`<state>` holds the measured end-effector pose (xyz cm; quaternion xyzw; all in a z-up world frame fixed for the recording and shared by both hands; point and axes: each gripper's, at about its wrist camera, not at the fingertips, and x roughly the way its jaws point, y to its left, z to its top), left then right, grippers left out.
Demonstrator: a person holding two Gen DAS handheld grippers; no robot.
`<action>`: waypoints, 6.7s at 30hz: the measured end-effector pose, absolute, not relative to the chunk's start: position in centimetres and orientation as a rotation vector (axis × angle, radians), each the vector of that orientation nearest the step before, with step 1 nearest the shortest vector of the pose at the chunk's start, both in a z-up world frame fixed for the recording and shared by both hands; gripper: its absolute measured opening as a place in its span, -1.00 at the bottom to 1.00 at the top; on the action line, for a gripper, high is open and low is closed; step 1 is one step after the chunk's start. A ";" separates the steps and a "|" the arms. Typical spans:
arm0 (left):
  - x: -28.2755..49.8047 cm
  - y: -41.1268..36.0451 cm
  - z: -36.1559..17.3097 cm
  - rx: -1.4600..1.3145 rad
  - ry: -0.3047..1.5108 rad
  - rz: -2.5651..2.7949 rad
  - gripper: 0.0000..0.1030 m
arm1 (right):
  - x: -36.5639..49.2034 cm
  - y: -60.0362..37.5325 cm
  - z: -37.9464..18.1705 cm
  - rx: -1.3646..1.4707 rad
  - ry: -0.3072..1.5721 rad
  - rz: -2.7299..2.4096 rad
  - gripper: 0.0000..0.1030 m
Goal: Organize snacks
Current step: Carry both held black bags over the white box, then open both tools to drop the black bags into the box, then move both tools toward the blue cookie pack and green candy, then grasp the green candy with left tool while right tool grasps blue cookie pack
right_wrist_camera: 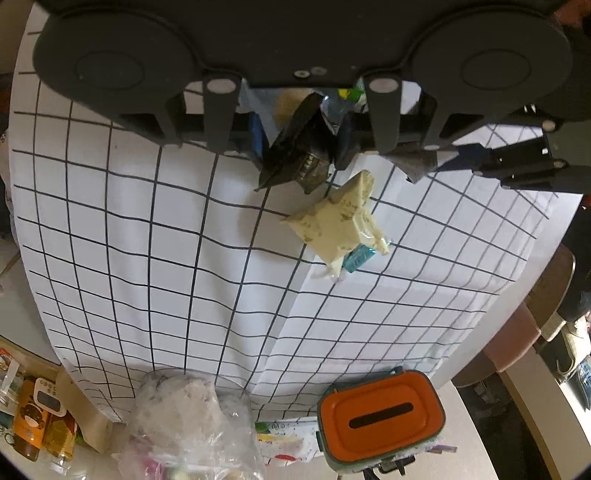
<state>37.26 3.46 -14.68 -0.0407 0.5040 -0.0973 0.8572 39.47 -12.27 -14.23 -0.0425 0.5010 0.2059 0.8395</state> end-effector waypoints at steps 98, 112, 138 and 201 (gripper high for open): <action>9.7 -5.4 -9.2 0.069 1.317 -0.137 -0.25 | 11.0 -20.0 -10.0 -0.077 1.071 0.624 0.06; 10.5 -4.6 -4.3 0.062 1.173 -0.153 0.11 | 11.6 -21.0 -5.1 -0.036 0.972 0.651 0.34; 19.6 -1.0 -0.2 0.087 0.849 -0.131 0.60 | 21.3 -20.2 -1.2 -0.025 0.864 0.572 0.90; 34.9 1.0 -17.5 0.025 1.070 -0.410 -0.34 | 39.7 -11.7 -17.4 -0.116 1.166 0.362 0.63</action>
